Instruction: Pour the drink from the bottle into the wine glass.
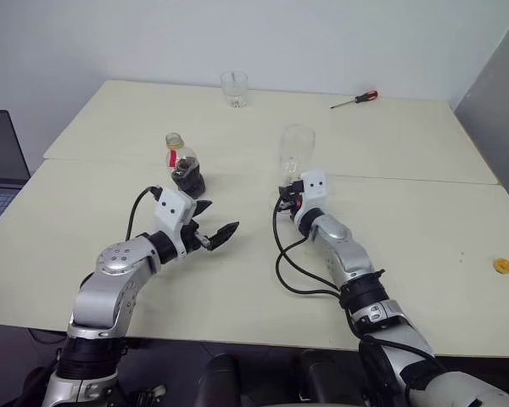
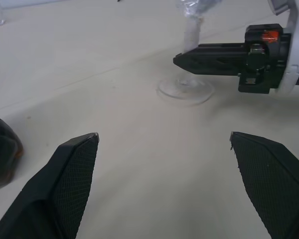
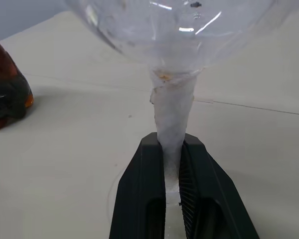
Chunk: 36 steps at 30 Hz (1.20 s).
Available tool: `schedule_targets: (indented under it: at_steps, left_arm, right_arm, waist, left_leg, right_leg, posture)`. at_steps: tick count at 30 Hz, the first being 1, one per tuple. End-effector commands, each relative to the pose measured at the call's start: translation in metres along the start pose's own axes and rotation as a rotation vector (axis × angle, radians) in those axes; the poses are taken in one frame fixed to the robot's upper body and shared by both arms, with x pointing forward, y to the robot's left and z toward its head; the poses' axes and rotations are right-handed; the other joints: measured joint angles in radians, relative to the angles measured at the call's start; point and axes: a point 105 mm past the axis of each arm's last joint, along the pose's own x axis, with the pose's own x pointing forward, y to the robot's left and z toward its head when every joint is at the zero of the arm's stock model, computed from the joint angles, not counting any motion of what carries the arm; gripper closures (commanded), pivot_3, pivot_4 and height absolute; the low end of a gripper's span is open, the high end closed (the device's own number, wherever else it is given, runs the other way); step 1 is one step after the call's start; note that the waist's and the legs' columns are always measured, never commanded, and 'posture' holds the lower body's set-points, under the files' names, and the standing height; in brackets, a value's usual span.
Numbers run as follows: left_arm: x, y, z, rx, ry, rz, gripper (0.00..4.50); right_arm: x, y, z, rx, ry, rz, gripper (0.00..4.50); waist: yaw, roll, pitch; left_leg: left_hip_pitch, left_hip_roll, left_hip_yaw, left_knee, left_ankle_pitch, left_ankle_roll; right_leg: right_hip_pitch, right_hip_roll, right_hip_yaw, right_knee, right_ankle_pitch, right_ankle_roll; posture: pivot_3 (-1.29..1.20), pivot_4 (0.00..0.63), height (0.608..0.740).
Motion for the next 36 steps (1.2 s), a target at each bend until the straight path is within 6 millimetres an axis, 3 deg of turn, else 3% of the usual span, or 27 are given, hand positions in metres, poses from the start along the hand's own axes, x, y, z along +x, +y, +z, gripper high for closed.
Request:
schedule_targets:
  at_steps: [1, 10, 23, 36]
  left_arm:
    - [0.001, 0.0, 0.01, 0.03, -0.034, -0.007, 0.0]
    - [-0.002, 0.003, 0.01, 0.038, -0.026, 0.004, 0.0]
    - [-0.006, 0.007, 0.011, 0.042, -0.024, 0.028, 0.0]
    - [-0.008, 0.009, 0.012, 0.047, -0.024, 0.037, 0.0]
  right_arm:
    - [-0.007, 0.003, -0.032, -0.036, 0.109, 0.033, 4.39]
    - [-0.009, 0.029, -0.04, -0.149, 0.124, 0.166, 4.39]
    - [0.001, 0.048, -0.025, -0.156, 0.039, 0.198, 4.39]
    - [0.009, 0.05, -0.029, -0.191, 0.058, 0.189, 4.39]
  waist:
    - [0.001, 0.0, 0.0]
    - [-0.001, -0.002, -0.002]
    - [-0.024, -0.002, -0.002]
    - [-0.031, -0.002, -0.002]
  left_leg:
    - [0.0, 0.0, 0.0, 0.0, 0.0, 0.0]
    - [0.001, 0.001, 0.0, 0.0, 0.0, 0.0]
    - [0.002, 0.002, 0.0, 0.0, 0.0, 0.0]
    - [0.005, 0.002, 0.001, -0.001, 0.0, 0.0]
  right_leg:
    - [0.0, 0.0, 0.0, 0.0, 0.0, 0.0]
    - [0.0, 0.001, 0.001, 0.0, 0.0, 0.0]
    - [0.0, 0.0, 0.001, 0.001, 0.0, -0.001]
    - [0.0, 0.001, 0.002, 0.003, 0.0, -0.001]
  posture:
    - [0.0, 0.15, 0.74]
    - [0.0, 0.15, 0.74]
    - [0.0, 0.15, 0.74]
    - [0.0, 0.15, 0.74]
